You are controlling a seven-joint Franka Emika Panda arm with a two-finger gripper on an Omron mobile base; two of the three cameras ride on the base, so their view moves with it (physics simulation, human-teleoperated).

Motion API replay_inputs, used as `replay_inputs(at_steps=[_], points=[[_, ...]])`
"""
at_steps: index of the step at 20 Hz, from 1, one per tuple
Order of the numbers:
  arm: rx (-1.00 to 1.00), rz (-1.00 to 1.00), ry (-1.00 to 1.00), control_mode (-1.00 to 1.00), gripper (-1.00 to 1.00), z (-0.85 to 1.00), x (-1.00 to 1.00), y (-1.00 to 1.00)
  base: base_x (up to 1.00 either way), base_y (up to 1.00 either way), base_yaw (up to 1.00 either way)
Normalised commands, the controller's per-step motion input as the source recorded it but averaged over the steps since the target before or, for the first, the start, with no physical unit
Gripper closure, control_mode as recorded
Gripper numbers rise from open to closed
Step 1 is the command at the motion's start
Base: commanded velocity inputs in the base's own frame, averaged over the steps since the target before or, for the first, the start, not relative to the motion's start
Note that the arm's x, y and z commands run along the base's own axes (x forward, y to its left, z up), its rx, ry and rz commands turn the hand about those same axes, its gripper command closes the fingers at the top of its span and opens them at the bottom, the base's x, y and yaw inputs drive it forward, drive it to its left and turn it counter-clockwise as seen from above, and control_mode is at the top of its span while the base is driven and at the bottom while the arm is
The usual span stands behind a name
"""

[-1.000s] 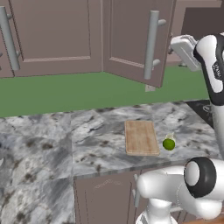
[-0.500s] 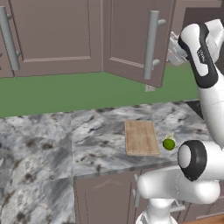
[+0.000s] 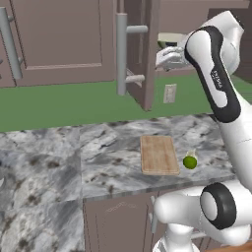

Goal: Open the cabinet. Place the bowl and condiment on the counter. Then place the lime and garlic on the cutting board.

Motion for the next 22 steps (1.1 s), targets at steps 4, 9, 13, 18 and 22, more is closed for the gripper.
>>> replay_inputs(at_steps=[4, 9, 13, 18, 22], points=[[-0.38, 0.09, -0.20, -1.00, -1.00, -0.04, -0.16, 1.00, 0.00, 0.00, 0.00], [-0.04, 0.00, -0.01, -1.00, -1.00, -0.01, 0.00, 0.32, 0.00, 0.00, 0.00], [0.16, -0.02, 0.00, -1.00, -1.00, 0.00, 0.00, -0.73, 0.00, 0.00, 0.00], [0.10, -0.10, 0.03, -1.00, -1.00, 0.00, 0.54, -0.44, 0.00, 0.00, 0.00], [0.00, -0.04, 0.01, -1.00, -1.00, 0.00, 0.99, 0.01, 0.00, 0.00, 0.00]])
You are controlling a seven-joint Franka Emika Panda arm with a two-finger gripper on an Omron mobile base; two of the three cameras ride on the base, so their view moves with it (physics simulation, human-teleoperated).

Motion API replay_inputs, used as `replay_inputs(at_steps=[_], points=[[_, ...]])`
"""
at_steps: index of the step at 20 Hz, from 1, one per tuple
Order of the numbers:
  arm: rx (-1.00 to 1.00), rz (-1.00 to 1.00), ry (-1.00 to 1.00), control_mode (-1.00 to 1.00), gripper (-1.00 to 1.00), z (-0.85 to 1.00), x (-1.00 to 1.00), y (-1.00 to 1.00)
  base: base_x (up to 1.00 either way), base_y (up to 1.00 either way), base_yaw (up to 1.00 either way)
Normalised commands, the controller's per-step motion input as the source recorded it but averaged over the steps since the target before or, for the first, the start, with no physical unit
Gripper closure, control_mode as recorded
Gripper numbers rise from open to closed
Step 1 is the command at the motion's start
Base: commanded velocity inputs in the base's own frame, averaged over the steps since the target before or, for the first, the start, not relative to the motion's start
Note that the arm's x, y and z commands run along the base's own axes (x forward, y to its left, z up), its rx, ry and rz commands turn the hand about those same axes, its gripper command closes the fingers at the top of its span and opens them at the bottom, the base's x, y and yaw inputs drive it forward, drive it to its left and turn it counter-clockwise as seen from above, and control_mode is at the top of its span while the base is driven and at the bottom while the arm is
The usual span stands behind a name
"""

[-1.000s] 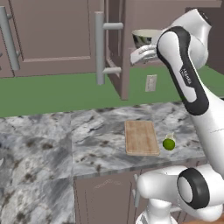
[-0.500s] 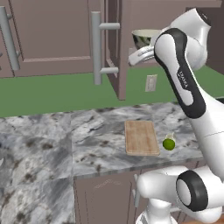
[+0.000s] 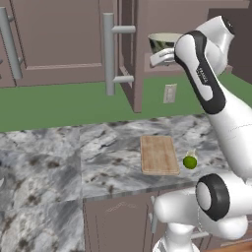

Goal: Open the cabinet. Place the bowl and condiment on the counter. Then place the lime and garlic on the cutting board.

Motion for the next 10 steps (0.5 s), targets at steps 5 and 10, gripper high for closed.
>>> replay_inputs(at_steps=[5, 10], points=[[0.00, -0.01, 0.00, -1.00, -1.00, 0.00, 0.82, 0.00, 0.00, 0.00, 0.00], [0.00, 0.00, 0.01, -1.00, -1.00, -0.05, 0.53, 0.01, 0.00, 0.00, 0.00]])
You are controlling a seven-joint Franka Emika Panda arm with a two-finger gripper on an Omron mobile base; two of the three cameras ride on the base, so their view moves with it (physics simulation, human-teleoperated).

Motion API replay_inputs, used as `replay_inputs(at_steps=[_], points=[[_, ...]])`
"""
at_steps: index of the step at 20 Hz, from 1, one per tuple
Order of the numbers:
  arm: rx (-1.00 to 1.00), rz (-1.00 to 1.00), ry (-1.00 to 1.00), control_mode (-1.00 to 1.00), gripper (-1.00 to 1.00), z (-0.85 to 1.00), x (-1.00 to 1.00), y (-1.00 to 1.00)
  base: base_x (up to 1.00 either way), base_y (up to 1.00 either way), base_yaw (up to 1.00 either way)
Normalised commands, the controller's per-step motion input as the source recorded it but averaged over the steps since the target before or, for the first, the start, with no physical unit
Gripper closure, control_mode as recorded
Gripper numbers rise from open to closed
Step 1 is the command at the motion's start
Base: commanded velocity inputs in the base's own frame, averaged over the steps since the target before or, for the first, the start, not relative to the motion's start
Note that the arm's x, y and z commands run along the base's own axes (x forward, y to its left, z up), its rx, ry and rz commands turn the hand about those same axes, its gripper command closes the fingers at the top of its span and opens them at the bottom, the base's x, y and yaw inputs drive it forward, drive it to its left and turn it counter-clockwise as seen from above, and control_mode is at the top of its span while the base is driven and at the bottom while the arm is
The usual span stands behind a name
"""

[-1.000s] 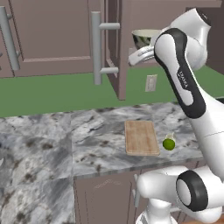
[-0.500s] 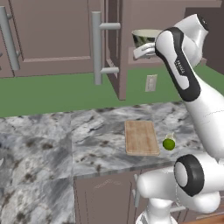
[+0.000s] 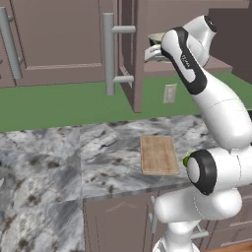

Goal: Open the cabinet. Place the bowl and condiment on the counter. Then place the lime and garlic on the cutting board.

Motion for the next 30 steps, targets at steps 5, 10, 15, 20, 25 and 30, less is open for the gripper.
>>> replay_inputs(at_steps=[5, 10, 15, 20, 25, 30], points=[[-0.01, 0.00, 0.00, -1.00, -1.00, -0.13, 0.62, 0.03, 0.00, 0.00, 0.00], [-0.02, 0.00, 0.00, -1.00, -1.00, -0.09, 0.46, 0.01, 0.00, 0.00, 0.00], [-0.02, 0.00, 0.00, -1.00, -1.00, -0.10, 0.36, 0.02, 0.00, 0.00, 0.00], [-0.05, 0.00, 0.00, -1.00, -1.00, -0.13, 0.37, 0.13, 0.00, 0.00, 0.00], [-0.03, 0.00, 0.00, -1.00, -1.00, -0.11, 0.23, 0.08, 0.00, 0.00, 0.00], [-0.01, 0.00, 0.00, -1.00, -1.00, -0.11, 0.04, 0.00, 0.00, 0.00, 0.00]])
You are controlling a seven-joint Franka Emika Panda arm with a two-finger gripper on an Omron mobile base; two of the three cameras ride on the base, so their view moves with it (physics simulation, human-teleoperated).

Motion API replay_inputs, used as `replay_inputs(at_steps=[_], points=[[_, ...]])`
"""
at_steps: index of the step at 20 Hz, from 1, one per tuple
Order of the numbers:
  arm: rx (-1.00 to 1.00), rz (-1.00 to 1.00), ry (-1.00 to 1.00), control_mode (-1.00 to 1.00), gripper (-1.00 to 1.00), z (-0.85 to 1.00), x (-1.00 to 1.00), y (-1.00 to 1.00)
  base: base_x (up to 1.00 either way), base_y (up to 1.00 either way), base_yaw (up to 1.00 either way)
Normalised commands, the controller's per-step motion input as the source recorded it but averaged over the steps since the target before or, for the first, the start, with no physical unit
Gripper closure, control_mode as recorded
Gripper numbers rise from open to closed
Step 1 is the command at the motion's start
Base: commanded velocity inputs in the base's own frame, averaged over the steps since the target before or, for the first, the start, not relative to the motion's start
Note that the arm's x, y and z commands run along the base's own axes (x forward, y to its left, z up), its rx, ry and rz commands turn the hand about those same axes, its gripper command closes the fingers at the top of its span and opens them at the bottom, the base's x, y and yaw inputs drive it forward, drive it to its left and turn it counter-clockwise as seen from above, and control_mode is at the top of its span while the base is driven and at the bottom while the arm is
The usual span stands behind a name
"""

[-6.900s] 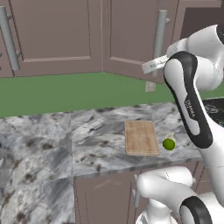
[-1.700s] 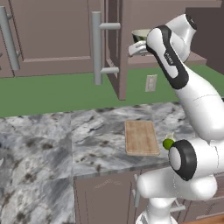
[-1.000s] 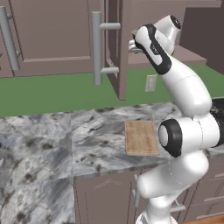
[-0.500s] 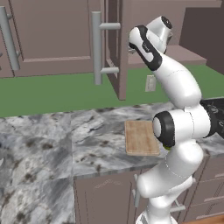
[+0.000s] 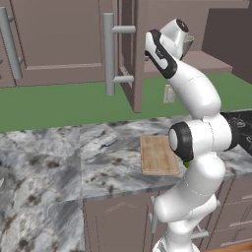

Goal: Open the cabinet. Place the bowl and condiment on the counter. Then place the lime and garlic on the cutting board.

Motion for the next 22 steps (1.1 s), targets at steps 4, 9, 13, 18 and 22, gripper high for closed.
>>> replay_inputs(at_steps=[4, 9, 13, 18, 22], points=[[-0.01, 0.00, 0.00, -1.00, -1.00, -0.11, 0.03, 0.00, 0.00, 0.00, 0.00], [-0.02, 0.00, 0.00, -1.00, -1.00, -0.09, 0.00, 0.02, 0.00, 0.00, 0.00], [-0.03, 0.00, -0.01, -1.00, 1.00, -0.04, 0.00, 0.04, 0.00, 0.00, 0.00], [0.00, 0.00, -0.05, -1.00, 1.00, 0.00, -0.05, 0.00, 0.00, 0.00, 0.00], [0.00, 0.00, -0.10, -1.00, 1.00, -0.04, -0.81, 0.00, 0.00, 0.00, 0.00]])
